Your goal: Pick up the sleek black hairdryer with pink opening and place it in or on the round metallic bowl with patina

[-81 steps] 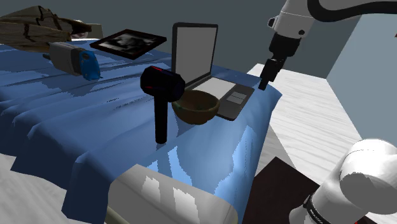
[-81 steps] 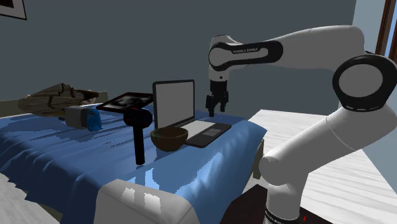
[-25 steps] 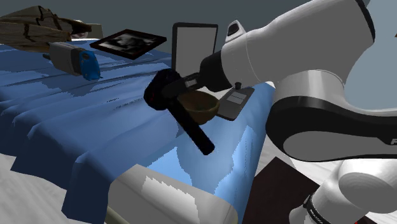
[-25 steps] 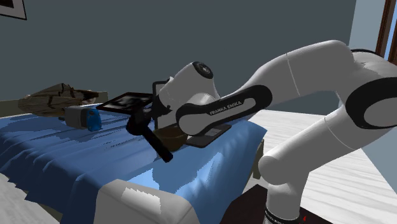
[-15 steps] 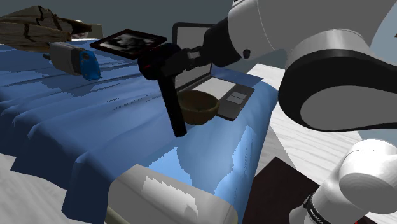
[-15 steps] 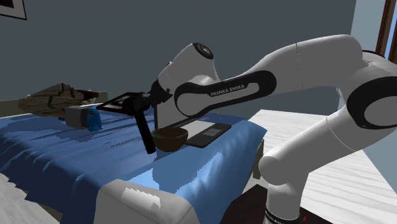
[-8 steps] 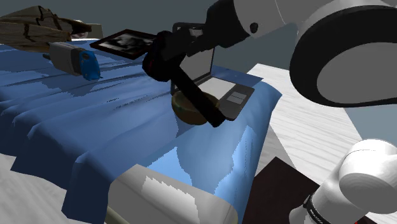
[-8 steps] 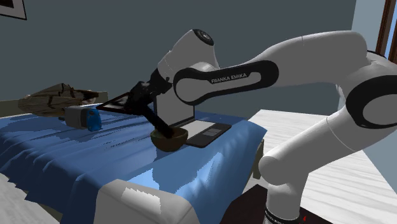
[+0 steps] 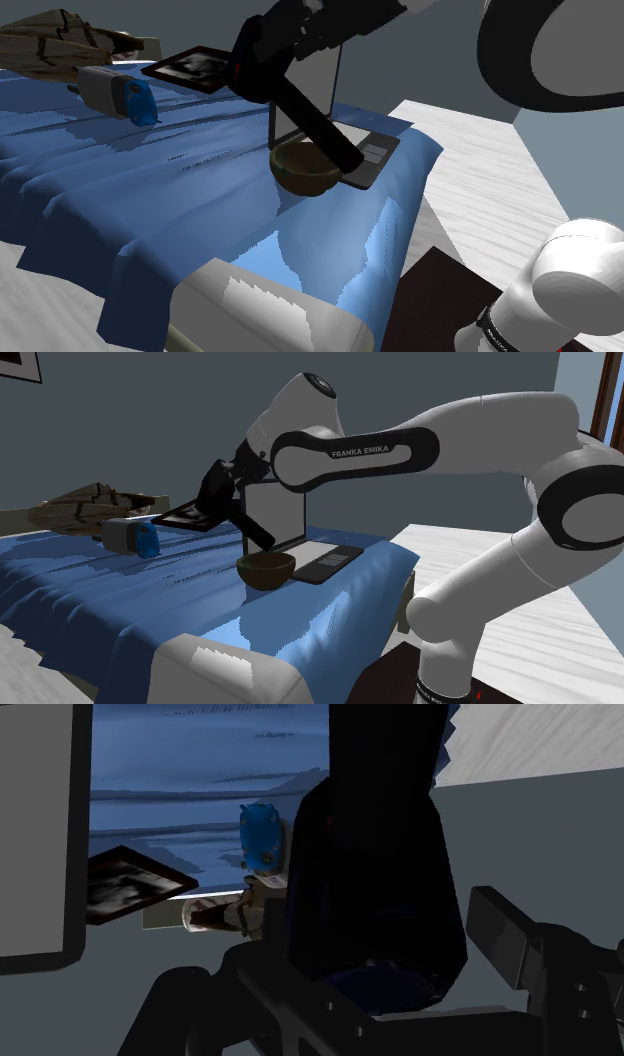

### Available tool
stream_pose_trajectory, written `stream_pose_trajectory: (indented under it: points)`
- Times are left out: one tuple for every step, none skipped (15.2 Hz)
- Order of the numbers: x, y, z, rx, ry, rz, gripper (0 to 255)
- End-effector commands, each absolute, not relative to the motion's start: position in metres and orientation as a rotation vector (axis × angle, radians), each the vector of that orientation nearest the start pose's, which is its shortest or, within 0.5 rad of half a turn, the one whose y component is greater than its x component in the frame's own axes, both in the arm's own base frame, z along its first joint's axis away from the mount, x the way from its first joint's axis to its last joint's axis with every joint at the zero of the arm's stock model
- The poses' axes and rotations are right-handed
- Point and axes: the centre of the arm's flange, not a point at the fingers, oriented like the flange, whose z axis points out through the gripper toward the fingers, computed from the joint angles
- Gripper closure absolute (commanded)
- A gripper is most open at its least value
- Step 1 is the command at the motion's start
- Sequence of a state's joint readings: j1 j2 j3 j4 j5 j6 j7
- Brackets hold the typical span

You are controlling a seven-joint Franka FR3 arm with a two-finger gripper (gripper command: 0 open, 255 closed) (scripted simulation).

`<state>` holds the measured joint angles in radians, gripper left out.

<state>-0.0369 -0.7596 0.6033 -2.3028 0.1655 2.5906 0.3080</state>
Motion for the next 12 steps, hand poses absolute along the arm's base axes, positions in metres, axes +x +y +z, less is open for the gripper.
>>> stream_pose_trajectory:
  points:
    - [0.302,0.292,0.683,-2.65,-0.306,-1.403,255]
    - [0.302,0.292,0.688,-2.65,-0.306,-1.403,255]
    - [0.302,0.292,0.692,-2.65,-0.306,-1.403,255]
    - [0.306,0.28,0.697,-2.65,-0.306,-1.403,255]
    - [0.309,0.269,0.702,-2.65,-0.306,-1.403,255]
    - [0.312,0.257,0.706,-2.65,-0.306,-1.403,255]
    - [0.315,0.245,0.711,-2.65,-0.306,-1.403,255]
    - [0.318,0.233,0.716,-2.65,-0.306,-1.403,255]
    - [0.322,0.221,0.721,-2.65,-0.306,-1.403,255]
    - [0.325,0.209,0.726,-2.65,-0.306,-1.403,255]
    - [0.328,0.197,0.73,-2.65,-0.306,-1.403,255]
    - [0.331,0.185,0.735,-2.65,-0.306,-1.403,255]
